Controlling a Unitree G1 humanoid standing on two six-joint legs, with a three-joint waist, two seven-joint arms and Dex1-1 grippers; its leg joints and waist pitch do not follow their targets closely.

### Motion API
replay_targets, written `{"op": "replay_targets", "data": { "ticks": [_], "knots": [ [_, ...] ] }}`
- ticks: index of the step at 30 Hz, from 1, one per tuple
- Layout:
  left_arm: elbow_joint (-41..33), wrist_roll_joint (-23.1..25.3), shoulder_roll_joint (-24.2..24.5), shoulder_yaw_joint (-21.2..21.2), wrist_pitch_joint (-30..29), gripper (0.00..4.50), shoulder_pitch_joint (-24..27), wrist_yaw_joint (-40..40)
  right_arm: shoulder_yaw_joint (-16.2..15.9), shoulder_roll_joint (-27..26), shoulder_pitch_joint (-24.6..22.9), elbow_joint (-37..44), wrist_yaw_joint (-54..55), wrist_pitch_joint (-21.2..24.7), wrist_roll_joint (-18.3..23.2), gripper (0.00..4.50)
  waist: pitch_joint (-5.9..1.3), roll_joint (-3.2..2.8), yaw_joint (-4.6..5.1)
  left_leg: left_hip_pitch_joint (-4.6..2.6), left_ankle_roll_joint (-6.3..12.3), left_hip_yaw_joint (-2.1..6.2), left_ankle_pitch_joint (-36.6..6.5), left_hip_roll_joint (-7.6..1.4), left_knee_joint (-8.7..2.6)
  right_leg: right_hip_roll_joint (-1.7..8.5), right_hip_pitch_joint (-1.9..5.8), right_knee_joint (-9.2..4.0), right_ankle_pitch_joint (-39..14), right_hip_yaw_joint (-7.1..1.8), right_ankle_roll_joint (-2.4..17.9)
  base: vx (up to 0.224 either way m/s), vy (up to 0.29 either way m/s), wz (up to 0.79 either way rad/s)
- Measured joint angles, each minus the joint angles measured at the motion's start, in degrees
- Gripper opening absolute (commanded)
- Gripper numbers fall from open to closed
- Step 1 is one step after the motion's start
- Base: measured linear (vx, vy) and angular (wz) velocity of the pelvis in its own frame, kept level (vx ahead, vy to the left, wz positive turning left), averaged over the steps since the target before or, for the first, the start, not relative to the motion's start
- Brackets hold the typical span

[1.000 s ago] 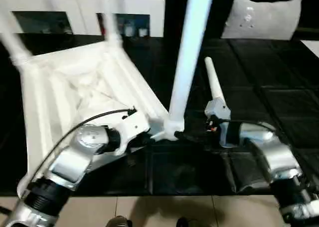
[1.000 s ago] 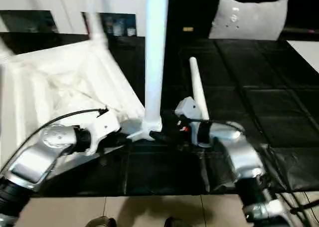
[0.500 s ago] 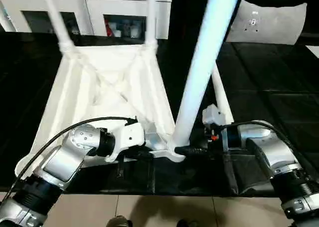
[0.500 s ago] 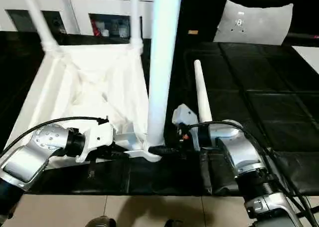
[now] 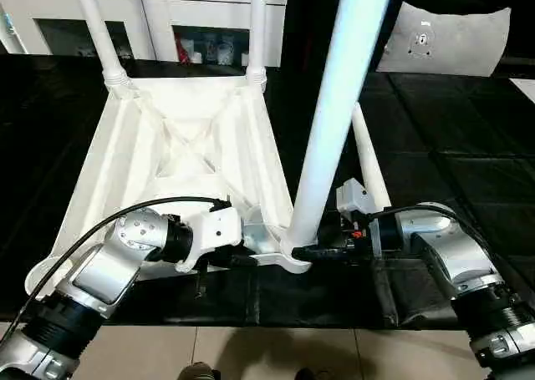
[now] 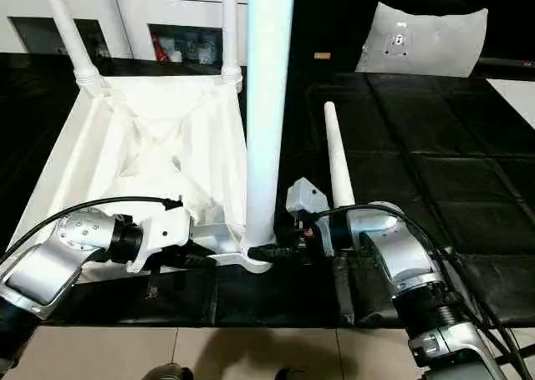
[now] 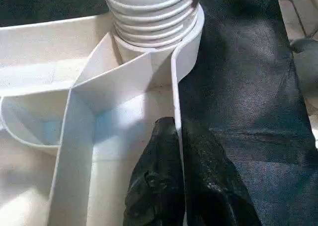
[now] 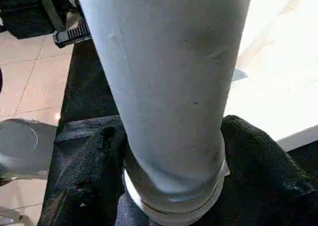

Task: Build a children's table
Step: Rotate leg to tighten

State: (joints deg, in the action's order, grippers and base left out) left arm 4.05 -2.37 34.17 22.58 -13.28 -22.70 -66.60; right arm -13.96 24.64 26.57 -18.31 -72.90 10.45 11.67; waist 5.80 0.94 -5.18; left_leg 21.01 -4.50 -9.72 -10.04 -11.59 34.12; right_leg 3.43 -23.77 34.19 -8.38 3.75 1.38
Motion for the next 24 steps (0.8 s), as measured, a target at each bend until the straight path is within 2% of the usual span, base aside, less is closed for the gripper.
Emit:
{"op": "replay_targets", "data": {
  "ticks": [5, 10, 13, 14, 17, 19, 24],
  "knots": [
    [-0.4, -0.3, -0.1, -0.2, -1.6, 0.0, 0.0, 0.0, 0.6, -0.5, -1.8, 1.8, 1.4, 1.0, 0.5, 2.64, -0.04, 0.03, -0.03, -0.02, 0.0, 0.0, 0.0, -0.03, 0.0, -0.02, 0.02, 0.0, 0.0, 0.01, 0.0, 0.0, 0.0, 0.0],
    [-2.3, -1.0, -1.7, -1.2, -7.6, 0.0, 0.6, 1.9, 2.3, -2.2, -5.2, 4.9, 5.1, 4.1, 1.7, 2.63, -0.07, -0.02, 0.02, -0.08, 0.0, -0.03, 0.0, -0.03, 0.01, -0.01, 0.07, -0.01, -0.1, 0.0, -0.1, 0.0, 0.0, 0.0],
    [-3.3, -1.1, -3.8, -2.3, -13.2, 0.0, 0.8, 5.7, 4.4, -5.1, -7.3, 6.5, 11.3, 5.7, 1.6, 2.62, -0.07, -0.02, 0.23, -0.24, -0.03, -0.03, 0.0, -0.03, 0.03, -0.01, 0.15, -0.03, -0.1, 0.01, -0.1, 0.0, 0.0, 0.0],
    [-3.9, -0.2, -6.1, -3.5, -16.8, 0.0, 1.0, 9.1, 5.8, -7.9, -8.2, 6.7, 16.8, 5.9, 0.7, 2.62, -0.07, -0.04, 0.57, -0.39, -0.04, -0.03, 0.0, -0.03, 0.03, -0.01, 0.25, -0.04, -0.1, 0.01, -0.1, 0.0, 0.0, 0.0],
    [-4.7, 0.6, -10.3, -4.4, -22.1, 0.0, 1.0, 14.8, 7.5, -11.7, -8.7, 6.6, 25.3, 6.0, -0.9, 2.61, -0.07, -0.06, 2.14, -0.66, -0.06, -0.04, 0.0, -0.02, 0.05, 0.02, 0.41, -0.23, -0.1, 0.11, -0.2, 0.0, 0.0, 0.0],
    [-5.1, 1.4, -15.5, -5.2, -26.4, 0.0, 1.0, 20.9, 9.3, -14.8, -8.4, 5.9, 32.5, 6.6, -2.3, 2.61, -0.07, -0.06, 3.21, -0.71, -0.05, 0.02, 0.0, -0.03, 0.05, 0.03, 0.46, -0.56, -0.1, 0.28, -0.2, 0.0, 0.0, 0.0],
    [-3.5, 3.4, -24.8, -7.2, -31.4, 0.0, -0.2, 33.0, 11.8, -20.8, -5.0, 1.6, 45.4, 6.4, -4.5, 2.61, -0.07, -0.4, 3.75, -0.59, -0.04, 0.12, 0.0, -0.15, 0.02, 0.1, 0.54, -1.3, -0.1, 0.8, -0.2, 0.0, 0.0, 0.0]
  ]
}}
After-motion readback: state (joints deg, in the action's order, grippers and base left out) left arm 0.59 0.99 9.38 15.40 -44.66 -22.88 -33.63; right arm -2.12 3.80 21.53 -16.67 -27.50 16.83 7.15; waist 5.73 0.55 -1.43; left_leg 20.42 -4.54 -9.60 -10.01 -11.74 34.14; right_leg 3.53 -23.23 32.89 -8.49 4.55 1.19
